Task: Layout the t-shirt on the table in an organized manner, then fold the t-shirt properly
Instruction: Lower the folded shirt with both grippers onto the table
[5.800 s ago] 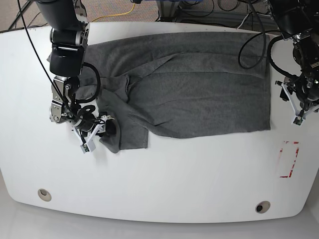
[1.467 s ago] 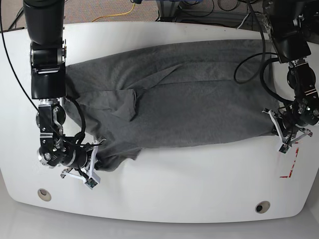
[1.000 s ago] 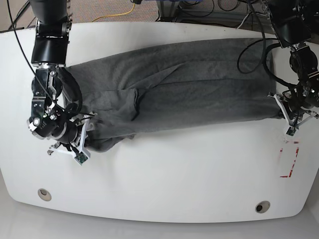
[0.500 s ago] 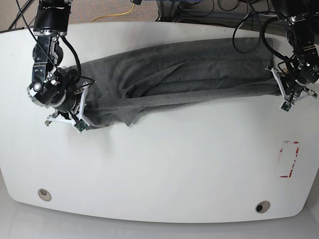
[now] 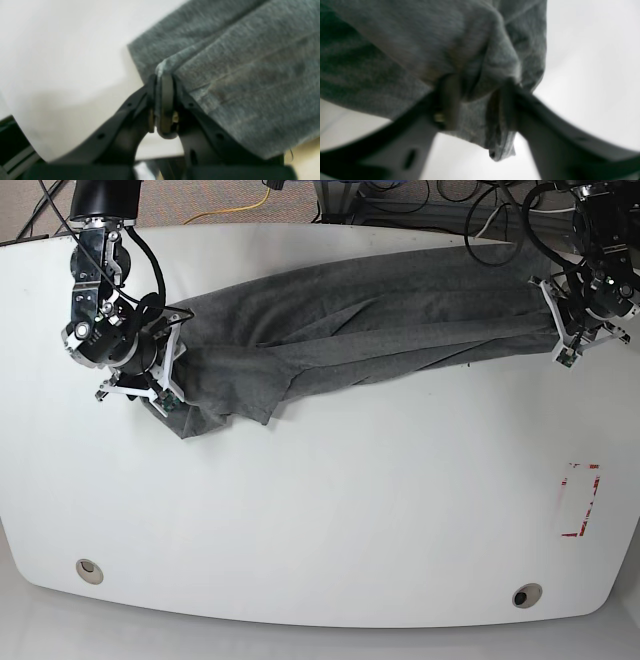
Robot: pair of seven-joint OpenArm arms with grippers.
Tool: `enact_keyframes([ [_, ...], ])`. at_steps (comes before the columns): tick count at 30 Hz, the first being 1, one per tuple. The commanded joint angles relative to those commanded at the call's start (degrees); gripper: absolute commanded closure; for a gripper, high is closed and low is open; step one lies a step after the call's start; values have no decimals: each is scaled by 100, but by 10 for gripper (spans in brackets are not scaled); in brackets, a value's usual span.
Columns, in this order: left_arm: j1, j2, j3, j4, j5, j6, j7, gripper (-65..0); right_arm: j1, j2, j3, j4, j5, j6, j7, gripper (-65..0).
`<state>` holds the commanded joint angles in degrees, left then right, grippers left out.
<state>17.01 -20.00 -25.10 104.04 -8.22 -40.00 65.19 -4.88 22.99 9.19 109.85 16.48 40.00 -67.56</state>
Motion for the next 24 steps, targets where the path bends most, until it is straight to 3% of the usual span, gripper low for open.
enact_keyframes([
  [4,0,-9,0,9,0,0,316,-417,-132,-18,484,158,35,0,0,-450],
  [6,-9,-97,-9,53,9,0,316,-478,-149,-105,703,343,35,0,-9,-455],
  [16,-176,-396,-62,686,-9,0,387,-471,334,-176,1002,571,44,0,-387,-453],
  [24,-633,-404,-62,976,-18,0,1073,-471,976,-484,967,563,413,0,-554,-453],
])
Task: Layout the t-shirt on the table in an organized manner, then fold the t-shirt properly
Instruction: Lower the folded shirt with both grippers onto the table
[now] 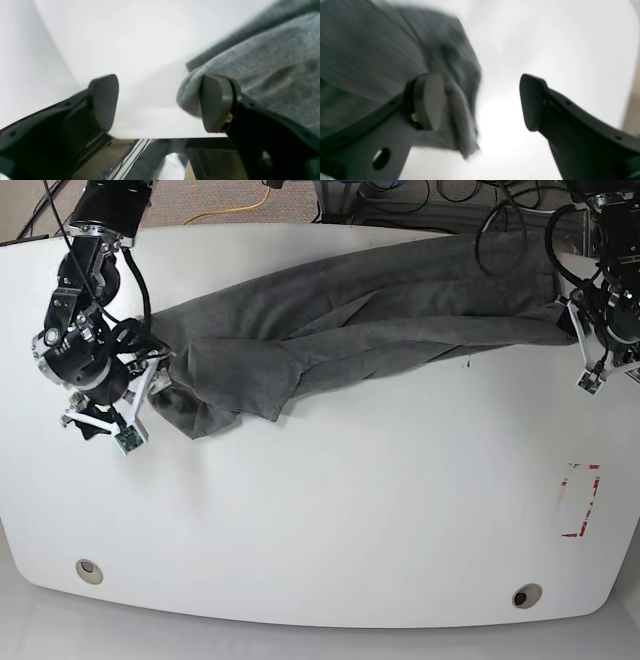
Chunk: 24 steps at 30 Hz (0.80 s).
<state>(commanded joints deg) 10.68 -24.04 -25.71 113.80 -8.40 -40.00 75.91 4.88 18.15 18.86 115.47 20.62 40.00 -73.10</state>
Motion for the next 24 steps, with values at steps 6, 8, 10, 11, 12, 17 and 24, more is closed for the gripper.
enact_keyframes([
  [6,-18,-44,-290,0,9,0,79,-465,334,-185,-9,0,18,0,-273,-453],
  [8,-18,-26,-431,0,9,0,79,-465,369,-193,-9,0,18,0,-273,-453],
  [10,35,-18,-571,0,9,0,79,-464,378,-220,-9,-9,44,0,-273,-453],
  [11,70,-9,-624,0,9,0,79,-464,378,-229,-9,-9,44,0,-273,-453],
  [12,114,-9,-686,0,9,0,79,-464,378,-229,-9,-26,44,0,-273,-453],
  [17,132,149,-721,0,9,0,79,-457,396,-387,-229,-26,-9,0,-264,-453],
  [24,132,738,-642,-9,9,0,70,-306,360,-730,-466,-88,-9,0,-255,-439],
])
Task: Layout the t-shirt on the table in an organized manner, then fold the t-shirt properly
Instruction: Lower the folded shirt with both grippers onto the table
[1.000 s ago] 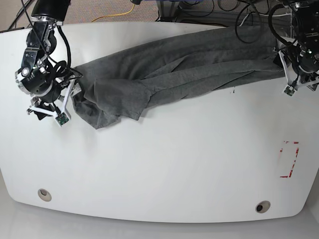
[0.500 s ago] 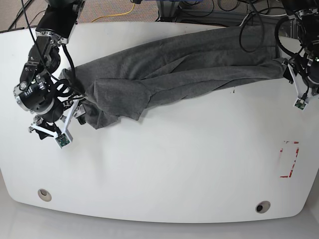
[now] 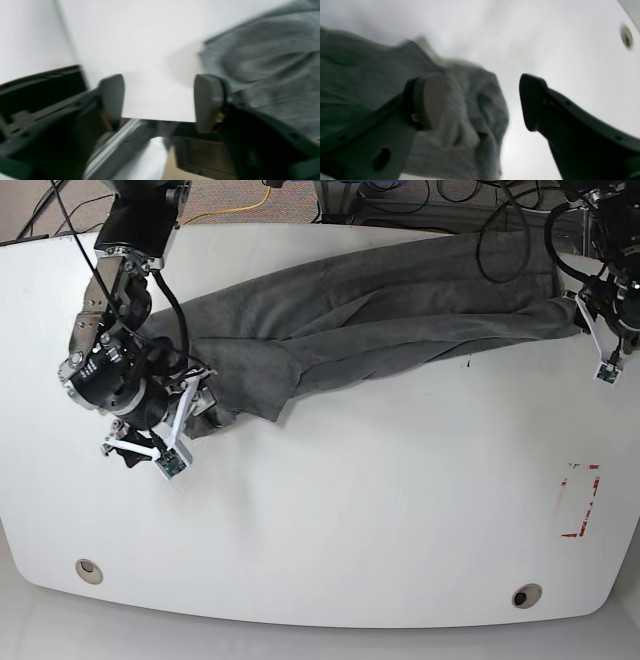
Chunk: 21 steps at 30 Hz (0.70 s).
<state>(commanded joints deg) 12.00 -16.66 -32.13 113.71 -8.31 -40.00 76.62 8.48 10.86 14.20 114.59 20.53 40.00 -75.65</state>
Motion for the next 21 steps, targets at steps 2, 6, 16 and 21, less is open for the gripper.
enact_keyframes([
  [2,18,123,114,-18,35,0,0,-249,-44,-53,-9,-62,0,0,18,-382],
  [6,185,158,360,-26,18,0,-18,-154,-202,-97,-26,-202,0,0,255,-200],
  [16,730,158,624,-149,53,0,-431,-118,-897,-79,-281,-1152,0,0,1037,-41],
  [21,941,97,624,-220,53,0,-554,-118,-1152,-62,-273,-1855,-9,0,1644,-41],
])
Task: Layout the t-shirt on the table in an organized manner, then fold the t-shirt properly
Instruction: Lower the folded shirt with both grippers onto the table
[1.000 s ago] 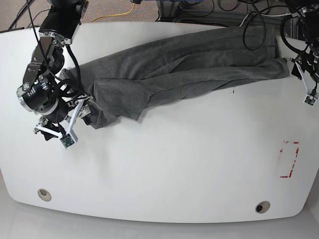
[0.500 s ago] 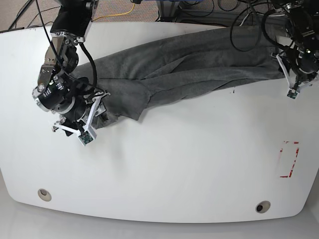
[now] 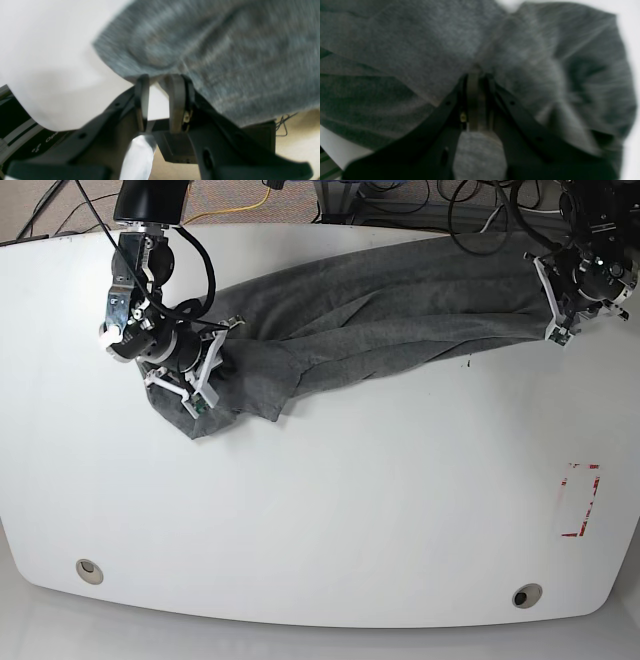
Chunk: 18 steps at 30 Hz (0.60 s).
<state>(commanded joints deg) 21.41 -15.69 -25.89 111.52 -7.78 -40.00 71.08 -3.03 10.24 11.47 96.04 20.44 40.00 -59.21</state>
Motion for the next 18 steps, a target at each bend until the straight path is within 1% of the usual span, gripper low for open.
enact_keyframes([
  [3,0,-70,53,-88,0,0,-9,-118,-9,158,9,-316,0,0,255,-41],
  [6,-167,-255,325,-343,0,0,-88,-118,-9,316,26,-712,0,0,598,-41],
  [9,-440,-413,607,-765,0,0,-114,-118,9,510,44,-976,0,0,782,-41],
  [10,-615,-501,756,-1055,0,0,-123,-118,9,598,53,-1125,0,0,888,-41],
  [12,-853,-571,923,-1451,0,0,-132,-118,0,686,114,-1284,18,0,1020,-41],
  [14,-1213,-633,1152,-1890,0,0,-264,-118,0,747,281,-1459,0,0,1143,-41],
  [18,-1705,-703,1582,-2629,9,0,-712,-118,-18,826,580,-1688,0,0,1196,-41],
])
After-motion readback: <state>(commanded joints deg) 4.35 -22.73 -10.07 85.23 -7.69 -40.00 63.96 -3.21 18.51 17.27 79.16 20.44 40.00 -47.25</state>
